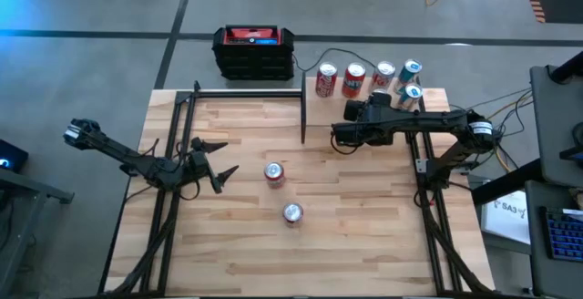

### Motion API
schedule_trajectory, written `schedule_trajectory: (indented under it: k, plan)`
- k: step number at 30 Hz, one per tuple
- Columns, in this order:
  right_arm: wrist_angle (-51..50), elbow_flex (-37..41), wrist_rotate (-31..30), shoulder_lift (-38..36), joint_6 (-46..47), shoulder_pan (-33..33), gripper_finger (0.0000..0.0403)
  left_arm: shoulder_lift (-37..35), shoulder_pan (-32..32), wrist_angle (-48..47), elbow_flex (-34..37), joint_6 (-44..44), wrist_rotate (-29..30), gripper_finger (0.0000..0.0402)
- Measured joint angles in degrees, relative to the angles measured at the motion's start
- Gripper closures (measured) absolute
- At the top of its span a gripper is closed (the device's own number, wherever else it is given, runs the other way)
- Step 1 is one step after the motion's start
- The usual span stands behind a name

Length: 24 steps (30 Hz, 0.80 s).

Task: Place canned beverage on shelf
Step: Put the silver soda can on the shelf aligned with the other silver soda can

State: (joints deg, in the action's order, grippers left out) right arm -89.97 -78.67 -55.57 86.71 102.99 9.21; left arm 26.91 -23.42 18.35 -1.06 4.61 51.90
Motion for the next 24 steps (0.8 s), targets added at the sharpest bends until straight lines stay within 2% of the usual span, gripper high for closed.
schedule_trajectory:
  k: [15, 24]
  plan:
    - [-0.04, 0.74, 0.34, -0.92, 0.12, 0.04, 0.008, -0.02, 0.0, 0.0, 0.0, 0.02, 0.0, 0.0002]
    - [-0.04, 2.46, 1.09, -3.84, -0.1, 0.09, 0.008, -0.02, 0.02, 0.0, 0.0, 0.0, 0.0, 0.0002]
